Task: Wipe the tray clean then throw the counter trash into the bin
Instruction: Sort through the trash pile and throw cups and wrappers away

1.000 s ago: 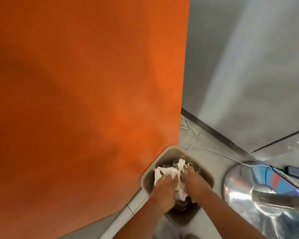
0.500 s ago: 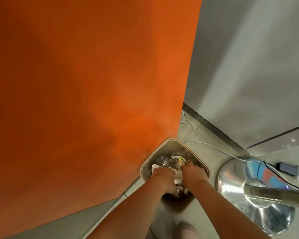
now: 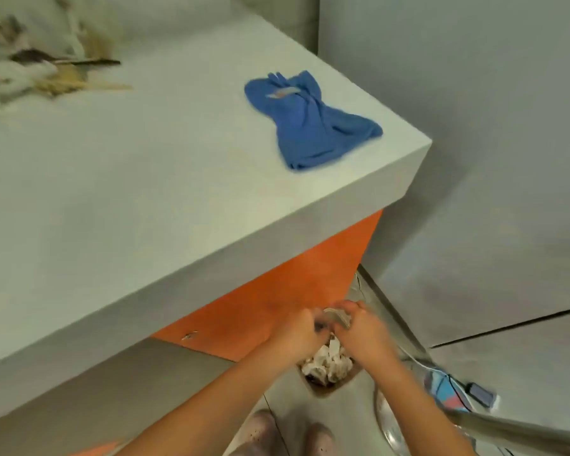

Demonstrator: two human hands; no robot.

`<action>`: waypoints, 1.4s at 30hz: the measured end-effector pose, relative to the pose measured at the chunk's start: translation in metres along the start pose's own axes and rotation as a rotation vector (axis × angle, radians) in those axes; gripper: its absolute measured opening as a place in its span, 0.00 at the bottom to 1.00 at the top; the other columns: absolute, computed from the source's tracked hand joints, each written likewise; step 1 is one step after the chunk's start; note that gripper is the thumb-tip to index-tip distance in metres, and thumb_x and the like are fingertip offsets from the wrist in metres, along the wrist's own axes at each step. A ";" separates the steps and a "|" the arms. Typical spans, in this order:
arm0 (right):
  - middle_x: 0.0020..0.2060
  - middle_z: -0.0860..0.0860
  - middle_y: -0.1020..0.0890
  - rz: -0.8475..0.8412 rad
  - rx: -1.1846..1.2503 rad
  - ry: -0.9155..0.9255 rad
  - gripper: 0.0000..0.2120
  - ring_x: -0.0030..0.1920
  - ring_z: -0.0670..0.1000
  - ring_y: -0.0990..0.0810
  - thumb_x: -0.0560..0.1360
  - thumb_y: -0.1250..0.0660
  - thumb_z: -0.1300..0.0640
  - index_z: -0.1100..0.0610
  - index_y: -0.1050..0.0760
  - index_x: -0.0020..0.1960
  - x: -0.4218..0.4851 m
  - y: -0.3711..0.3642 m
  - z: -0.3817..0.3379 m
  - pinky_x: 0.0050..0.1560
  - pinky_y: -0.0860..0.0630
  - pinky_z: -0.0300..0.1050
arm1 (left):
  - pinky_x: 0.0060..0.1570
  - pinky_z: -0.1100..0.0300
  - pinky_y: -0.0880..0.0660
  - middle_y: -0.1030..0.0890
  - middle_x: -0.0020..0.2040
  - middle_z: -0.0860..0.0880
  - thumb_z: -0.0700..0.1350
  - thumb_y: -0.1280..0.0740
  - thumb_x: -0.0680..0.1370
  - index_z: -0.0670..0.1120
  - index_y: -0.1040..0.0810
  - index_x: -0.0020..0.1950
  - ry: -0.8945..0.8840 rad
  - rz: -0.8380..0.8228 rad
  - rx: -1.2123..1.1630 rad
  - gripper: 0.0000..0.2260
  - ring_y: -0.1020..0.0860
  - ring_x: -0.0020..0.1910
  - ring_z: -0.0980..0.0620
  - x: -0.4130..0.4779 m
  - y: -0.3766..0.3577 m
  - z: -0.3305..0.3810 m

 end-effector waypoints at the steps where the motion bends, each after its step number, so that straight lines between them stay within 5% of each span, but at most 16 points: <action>1: 0.59 0.47 0.24 0.017 0.037 0.035 0.15 0.51 0.51 0.21 0.75 0.35 0.50 0.47 0.25 0.61 -0.014 0.021 -0.020 0.48 0.25 0.44 | 0.54 0.55 0.24 0.19 0.56 0.50 0.47 0.37 0.77 0.51 0.22 0.59 -0.007 0.024 -0.032 0.12 0.21 0.54 0.50 -0.026 0.022 0.015; 5: 0.39 0.41 0.18 0.037 0.162 0.247 0.05 0.40 0.43 0.20 0.72 0.31 0.52 0.43 0.23 0.46 -0.076 0.099 -0.111 0.42 0.25 0.41 | 0.57 0.60 0.26 0.19 0.54 0.56 0.49 0.35 0.76 0.56 0.21 0.56 -0.072 0.175 -0.234 0.09 0.22 0.54 0.59 -0.136 0.122 0.063; 8: 0.34 0.38 0.18 0.081 0.306 0.439 0.05 0.37 0.39 0.20 0.70 0.28 0.54 0.44 0.21 0.39 -0.115 0.148 -0.190 0.39 0.25 0.34 | 0.50 0.69 0.27 0.19 0.46 0.58 0.53 0.33 0.74 0.65 0.23 0.50 -0.131 0.251 -0.416 0.08 0.22 0.45 0.64 -0.211 0.194 0.079; 13: 0.35 0.43 0.19 0.024 0.387 0.702 0.04 0.38 0.40 0.23 0.72 0.29 0.51 0.43 0.22 0.45 -0.130 0.179 -0.333 0.37 0.28 0.30 | 0.51 0.64 0.25 0.18 0.48 0.54 0.51 0.34 0.76 0.58 0.22 0.54 -0.031 0.565 -0.510 0.08 0.20 0.48 0.57 -0.287 0.304 0.034; 16: 0.37 0.43 0.21 -0.019 0.307 0.771 0.05 0.37 0.41 0.24 0.73 0.30 0.49 0.42 0.23 0.48 -0.118 0.164 -0.411 0.37 0.28 0.32 | 0.40 0.69 0.27 0.20 0.45 0.56 0.51 0.34 0.76 0.56 0.21 0.53 0.089 0.773 -0.482 0.07 0.22 0.43 0.58 -0.314 0.355 -0.020; 19: 0.38 0.43 0.21 -0.039 0.229 0.823 0.06 0.35 0.42 0.24 0.73 0.31 0.48 0.42 0.24 0.51 -0.101 0.135 -0.478 0.41 0.26 0.38 | 0.43 0.61 0.25 0.19 0.47 0.52 0.49 0.33 0.76 0.55 0.20 0.49 0.166 0.877 -0.520 0.04 0.20 0.45 0.54 -0.334 0.395 -0.083; 23: 0.40 0.42 0.21 -0.026 0.105 0.851 0.10 0.39 0.44 0.23 0.74 0.33 0.48 0.44 0.24 0.56 -0.074 0.091 -0.558 0.43 0.25 0.44 | 0.40 0.61 0.27 0.17 0.47 0.48 0.45 0.34 0.76 0.52 0.21 0.46 0.218 0.931 -0.591 0.03 0.20 0.42 0.53 -0.358 0.448 -0.161; 27: 0.44 0.44 0.21 0.026 -0.023 0.865 0.12 0.40 0.45 0.23 0.76 0.35 0.49 0.47 0.26 0.59 -0.048 0.050 -0.633 0.36 0.30 0.39 | 0.38 0.62 0.28 0.17 0.44 0.47 0.43 0.34 0.76 0.52 0.21 0.42 0.261 0.990 -0.569 0.05 0.21 0.42 0.50 -0.369 0.505 -0.233; 32: 0.54 0.49 0.23 0.129 -0.217 0.882 0.12 0.48 0.51 0.22 0.77 0.37 0.53 0.50 0.26 0.59 -0.021 0.015 -0.695 0.45 0.25 0.45 | 0.43 0.62 0.29 0.19 0.42 0.50 0.43 0.35 0.76 0.50 0.21 0.42 0.288 1.002 -0.469 0.05 0.22 0.43 0.51 -0.355 0.560 -0.298; 36: 0.58 0.52 0.26 0.115 -0.444 0.836 0.15 0.55 0.54 0.24 0.76 0.36 0.49 0.51 0.27 0.61 0.002 -0.020 -0.708 0.47 0.27 0.43 | 0.38 0.66 0.29 0.21 0.40 0.53 0.44 0.33 0.75 0.49 0.20 0.46 0.293 0.976 -0.300 0.02 0.22 0.43 0.52 -0.321 0.581 -0.324; 42: 0.61 0.51 0.28 0.183 -0.538 0.827 0.18 0.60 0.52 0.28 0.75 0.37 0.52 0.52 0.30 0.65 0.026 -0.043 -0.702 0.56 0.28 0.45 | 0.61 0.57 0.31 0.29 0.64 0.47 0.54 0.30 0.71 0.49 0.29 0.67 0.302 0.829 0.132 0.26 0.31 0.64 0.47 -0.251 0.581 -0.333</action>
Point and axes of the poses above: each hand's wrist, its own x-axis towards the middle knuckle, its own y-axis out of the back of the hand, z = x × y, the point moved 5 cm from there along x, towards the middle knuckle
